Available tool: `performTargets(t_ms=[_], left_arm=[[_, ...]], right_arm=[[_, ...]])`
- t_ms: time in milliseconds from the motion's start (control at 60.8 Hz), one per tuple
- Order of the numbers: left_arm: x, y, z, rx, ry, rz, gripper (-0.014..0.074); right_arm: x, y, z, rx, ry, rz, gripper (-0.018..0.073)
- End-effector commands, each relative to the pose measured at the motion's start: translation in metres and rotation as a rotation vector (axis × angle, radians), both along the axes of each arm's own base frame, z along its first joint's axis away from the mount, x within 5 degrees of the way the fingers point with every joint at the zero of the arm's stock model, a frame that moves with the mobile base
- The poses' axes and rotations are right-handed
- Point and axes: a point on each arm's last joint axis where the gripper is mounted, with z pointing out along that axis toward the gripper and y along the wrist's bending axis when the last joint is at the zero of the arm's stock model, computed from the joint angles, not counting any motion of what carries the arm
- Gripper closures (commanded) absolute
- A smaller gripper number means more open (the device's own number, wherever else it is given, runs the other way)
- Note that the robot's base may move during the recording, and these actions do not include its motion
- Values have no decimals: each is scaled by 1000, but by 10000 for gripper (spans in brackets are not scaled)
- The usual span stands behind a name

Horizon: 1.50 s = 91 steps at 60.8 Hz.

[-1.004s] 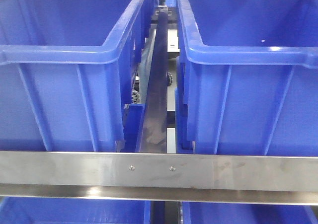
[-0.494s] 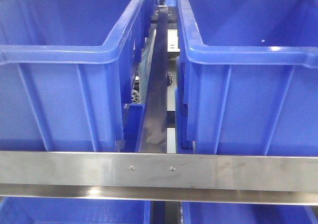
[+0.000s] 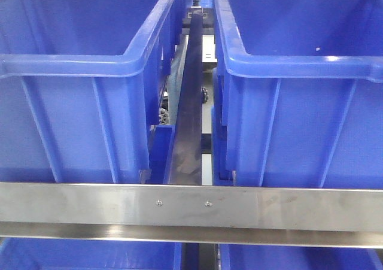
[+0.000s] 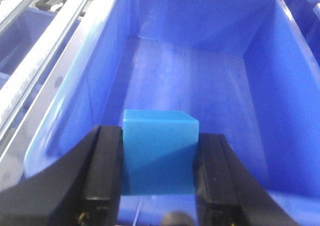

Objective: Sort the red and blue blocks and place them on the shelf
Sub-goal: 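Open the left gripper to drop the blue cube into its bin, then open the right gripper to drop the red cube into its bin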

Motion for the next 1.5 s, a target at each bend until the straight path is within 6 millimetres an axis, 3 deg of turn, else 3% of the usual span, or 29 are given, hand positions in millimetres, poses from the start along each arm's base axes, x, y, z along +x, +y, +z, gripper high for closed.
performTargets(t_ms=[0, 543, 840, 955, 1053, 1152, 1218, 1284, 1481], left_arm=[[10, -4, 24, -3, -107, -23, 474], [75, -18, 35, 11, -77, -53, 473], [99, -23, 28, 34, -53, -65, 473], [104, -25, 25, 34, -50, -70, 459], [105, -25, 26, 52, -60, -74, 367], [105, -25, 27, 60, -74, -77, 158], [105, -25, 27, 60, -74, -78, 36], [105, -25, 27, 60, -74, -78, -31], [105, -25, 27, 59, -70, -76, -38]], right_arm=[[10, -1, 26, -24, -117, -9, 492], [92, 3, 44, -52, -68, -6, 492], [104, 4, 44, -56, -66, -5, 482], [104, 4, 45, -60, -68, -4, 359], [104, 4, 46, -59, -86, -4, 122], [104, 4, 46, -59, -86, -4, -24], [104, 4, 46, -59, -86, -4, -46], [104, 4, 46, -59, -86, -4, -44], [104, 4, 46, -59, -86, -4, -21]])
